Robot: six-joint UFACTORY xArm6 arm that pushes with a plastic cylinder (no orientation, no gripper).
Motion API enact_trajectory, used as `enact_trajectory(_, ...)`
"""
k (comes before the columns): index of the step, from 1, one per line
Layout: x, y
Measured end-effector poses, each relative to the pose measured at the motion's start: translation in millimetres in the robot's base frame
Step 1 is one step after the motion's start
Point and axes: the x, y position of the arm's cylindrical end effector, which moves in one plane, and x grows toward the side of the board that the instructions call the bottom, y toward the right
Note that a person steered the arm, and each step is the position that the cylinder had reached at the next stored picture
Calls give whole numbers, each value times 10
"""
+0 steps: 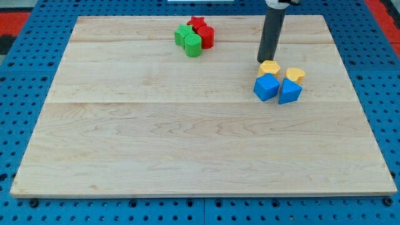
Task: Move the blue triangle towards blue cube
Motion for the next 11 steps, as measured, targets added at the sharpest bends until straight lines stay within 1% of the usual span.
enact_trajectory(1,7,-15)
enact_trajectory(2,57,337)
enact_trajectory(3,-155,580)
enact_trajectory(4,194,1112)
enact_trajectory(5,388,1040)
enact_trajectory(6,482,534)
enact_trajectory(8,691,509)
enact_trajectory(9,726,509)
enact_trajectory(10,977,623)
enact_trajectory(11,1179,515)
